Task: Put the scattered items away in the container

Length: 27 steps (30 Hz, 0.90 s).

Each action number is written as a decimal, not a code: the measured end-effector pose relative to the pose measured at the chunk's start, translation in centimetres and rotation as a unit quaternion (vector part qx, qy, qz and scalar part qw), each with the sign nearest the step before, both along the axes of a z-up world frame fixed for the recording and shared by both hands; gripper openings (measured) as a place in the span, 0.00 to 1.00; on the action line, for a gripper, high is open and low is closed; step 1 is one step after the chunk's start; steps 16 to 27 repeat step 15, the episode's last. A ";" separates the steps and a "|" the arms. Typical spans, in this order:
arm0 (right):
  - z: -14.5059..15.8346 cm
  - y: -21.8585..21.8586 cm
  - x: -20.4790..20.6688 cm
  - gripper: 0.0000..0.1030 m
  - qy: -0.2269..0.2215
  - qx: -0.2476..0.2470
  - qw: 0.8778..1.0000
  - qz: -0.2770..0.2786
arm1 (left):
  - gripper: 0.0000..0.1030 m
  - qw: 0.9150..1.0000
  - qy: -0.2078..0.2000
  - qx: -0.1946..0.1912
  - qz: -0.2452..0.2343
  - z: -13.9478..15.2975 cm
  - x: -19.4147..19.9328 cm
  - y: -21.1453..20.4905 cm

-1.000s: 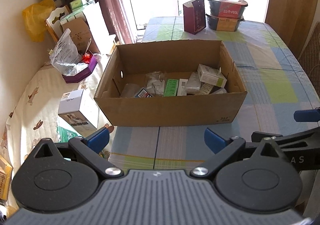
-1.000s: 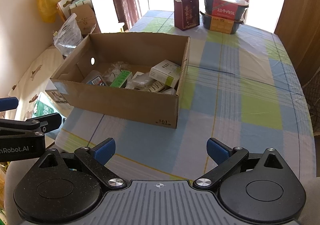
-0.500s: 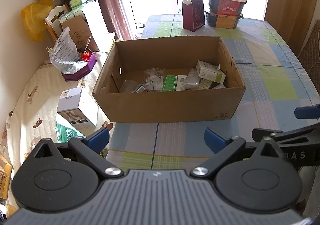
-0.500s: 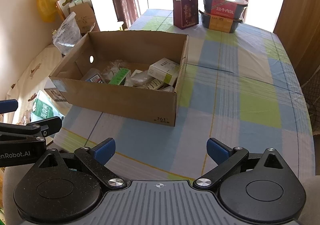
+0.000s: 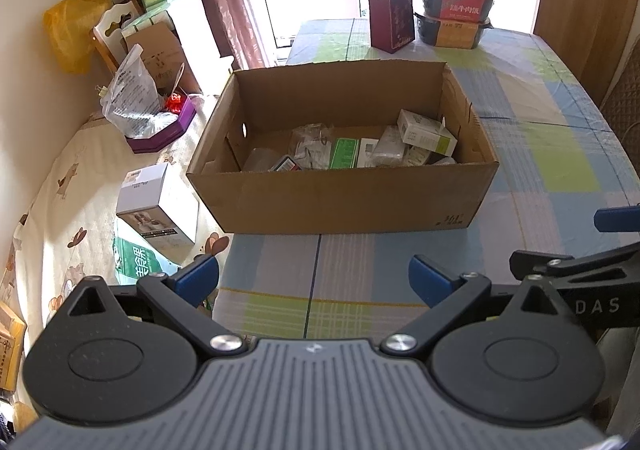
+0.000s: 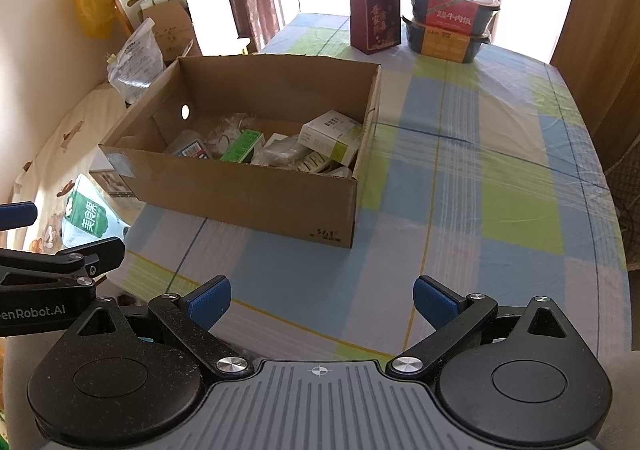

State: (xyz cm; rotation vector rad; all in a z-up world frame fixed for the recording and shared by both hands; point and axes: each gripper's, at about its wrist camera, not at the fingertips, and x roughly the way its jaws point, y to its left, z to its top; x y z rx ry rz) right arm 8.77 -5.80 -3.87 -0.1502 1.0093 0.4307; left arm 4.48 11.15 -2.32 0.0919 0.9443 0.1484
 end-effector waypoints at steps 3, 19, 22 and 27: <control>-0.1 0.0 0.0 0.99 0.001 0.000 1.000 0.000 | 0.97 1.000 0.002 -0.002 0.001 -0.1 0.0 0.0; -0.3 0.2 0.1 0.99 0.004 -0.001 1.000 0.004 | 0.97 1.000 -0.006 -0.009 0.004 0.2 0.1 0.2; -0.3 0.2 0.1 0.99 0.004 -0.001 1.000 0.004 | 0.97 1.000 -0.006 -0.009 0.004 0.2 0.1 0.2; -0.3 0.2 0.1 0.99 0.004 -0.001 1.000 0.004 | 0.97 1.000 -0.006 -0.009 0.004 0.2 0.1 0.2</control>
